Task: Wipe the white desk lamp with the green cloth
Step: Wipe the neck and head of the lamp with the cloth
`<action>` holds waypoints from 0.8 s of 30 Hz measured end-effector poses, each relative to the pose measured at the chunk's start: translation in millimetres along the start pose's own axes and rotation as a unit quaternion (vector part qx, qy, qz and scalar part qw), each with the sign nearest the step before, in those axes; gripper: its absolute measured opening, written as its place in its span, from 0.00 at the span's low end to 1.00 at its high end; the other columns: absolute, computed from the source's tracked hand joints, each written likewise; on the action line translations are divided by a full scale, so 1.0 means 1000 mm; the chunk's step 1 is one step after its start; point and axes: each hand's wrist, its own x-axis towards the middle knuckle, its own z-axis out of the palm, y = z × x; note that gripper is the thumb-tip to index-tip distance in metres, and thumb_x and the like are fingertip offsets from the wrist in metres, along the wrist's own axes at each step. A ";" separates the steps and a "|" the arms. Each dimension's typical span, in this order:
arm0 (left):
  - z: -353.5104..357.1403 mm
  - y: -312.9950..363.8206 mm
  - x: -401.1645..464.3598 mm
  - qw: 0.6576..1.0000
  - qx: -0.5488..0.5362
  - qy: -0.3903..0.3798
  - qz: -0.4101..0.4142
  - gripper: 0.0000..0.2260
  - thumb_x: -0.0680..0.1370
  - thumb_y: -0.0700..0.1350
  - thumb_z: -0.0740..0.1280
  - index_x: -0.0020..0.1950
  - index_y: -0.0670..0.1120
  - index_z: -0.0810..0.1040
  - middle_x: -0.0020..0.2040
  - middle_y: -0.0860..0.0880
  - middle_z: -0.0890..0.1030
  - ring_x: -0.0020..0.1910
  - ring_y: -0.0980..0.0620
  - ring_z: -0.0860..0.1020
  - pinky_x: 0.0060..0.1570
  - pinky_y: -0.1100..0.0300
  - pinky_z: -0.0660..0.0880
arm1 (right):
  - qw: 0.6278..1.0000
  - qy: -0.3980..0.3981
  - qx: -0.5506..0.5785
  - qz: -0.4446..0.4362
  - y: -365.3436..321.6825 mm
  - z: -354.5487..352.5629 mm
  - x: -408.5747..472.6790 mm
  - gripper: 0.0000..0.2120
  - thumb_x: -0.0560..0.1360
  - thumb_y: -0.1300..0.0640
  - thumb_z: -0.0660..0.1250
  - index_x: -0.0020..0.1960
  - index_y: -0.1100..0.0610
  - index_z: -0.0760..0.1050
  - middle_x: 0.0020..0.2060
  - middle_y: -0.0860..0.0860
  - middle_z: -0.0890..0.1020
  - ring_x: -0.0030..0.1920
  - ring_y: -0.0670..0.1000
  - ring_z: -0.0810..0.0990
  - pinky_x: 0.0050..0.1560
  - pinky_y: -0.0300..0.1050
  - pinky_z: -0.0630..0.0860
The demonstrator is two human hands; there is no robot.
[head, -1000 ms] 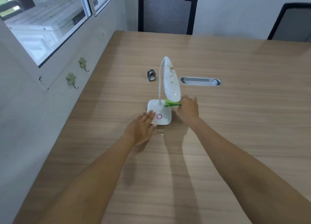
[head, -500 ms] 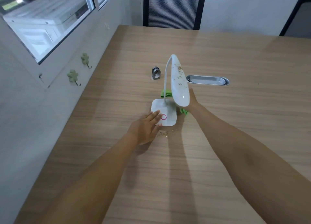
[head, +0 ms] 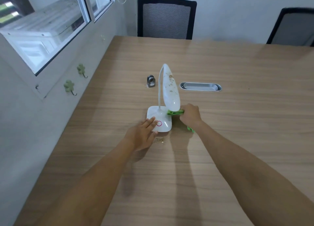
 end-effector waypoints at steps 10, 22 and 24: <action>-0.118 0.007 0.035 0.904 -0.391 0.076 -0.156 0.22 0.80 0.59 0.51 0.66 0.50 0.72 0.67 0.47 0.73 0.66 0.46 0.70 0.65 0.52 0.66 | 0.988 0.130 0.059 -0.057 -0.016 -0.106 -0.038 0.20 0.65 0.70 0.59 0.49 0.55 0.82 0.32 0.53 0.79 0.40 0.59 0.78 0.33 0.42 0.65; -0.188 0.042 0.052 0.798 -0.590 0.011 -0.120 0.11 0.80 0.53 0.59 0.43 0.51 0.76 0.47 0.51 0.76 0.50 0.50 0.69 0.46 0.60 0.70 | 0.927 0.215 0.050 -0.302 -0.093 -0.151 -0.072 0.19 0.65 0.72 0.61 0.51 0.59 0.83 0.43 0.57 0.86 0.42 0.56 0.81 0.44 0.37 0.66; -0.187 0.044 0.052 0.792 -0.599 0.019 -0.115 0.09 0.79 0.51 0.60 0.42 0.51 0.76 0.50 0.49 0.76 0.50 0.49 0.69 0.47 0.58 0.67 | 0.926 0.197 0.035 -0.320 -0.092 -0.145 -0.072 0.21 0.64 0.70 0.59 0.51 0.59 0.82 0.42 0.58 0.86 0.42 0.59 0.81 0.48 0.45 0.74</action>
